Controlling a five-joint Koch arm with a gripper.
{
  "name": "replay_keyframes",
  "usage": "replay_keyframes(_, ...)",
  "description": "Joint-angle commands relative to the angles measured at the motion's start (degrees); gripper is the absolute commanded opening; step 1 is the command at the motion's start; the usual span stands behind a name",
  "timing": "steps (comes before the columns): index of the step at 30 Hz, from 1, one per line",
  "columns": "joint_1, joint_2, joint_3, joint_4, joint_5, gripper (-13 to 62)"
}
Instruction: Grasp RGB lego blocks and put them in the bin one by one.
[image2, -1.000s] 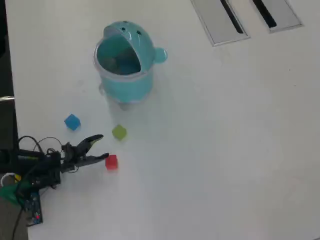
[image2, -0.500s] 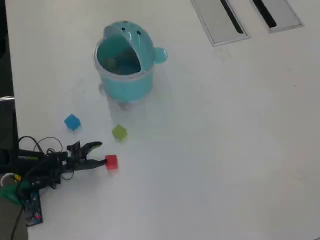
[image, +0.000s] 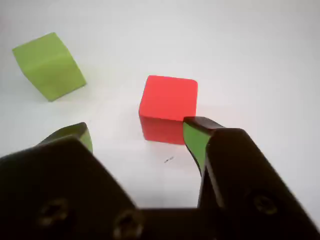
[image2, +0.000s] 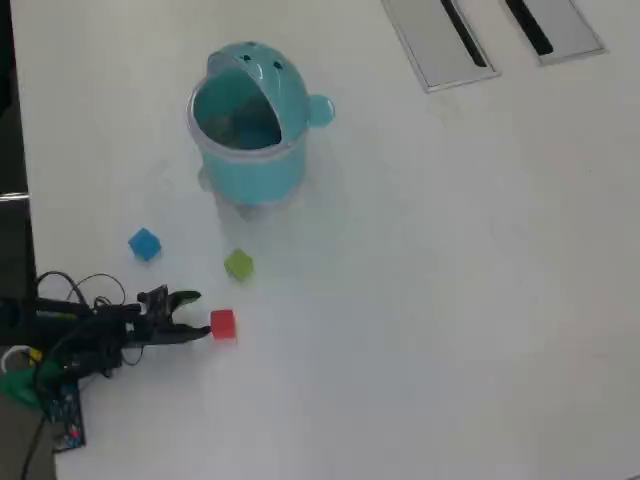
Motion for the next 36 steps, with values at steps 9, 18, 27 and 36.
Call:
replay_keyframes(9,-0.09,-0.88,-8.35,0.88,-0.88,33.0)
replay_keyframes(18,2.81,-10.28,-13.10,0.70,-2.55,33.1)
replay_keyframes(27,5.54,-22.85,-16.79,-3.52,-4.04,33.1)
replay_keyframes(36,5.98,-31.29,-17.75,-7.56,-4.04,26.5)
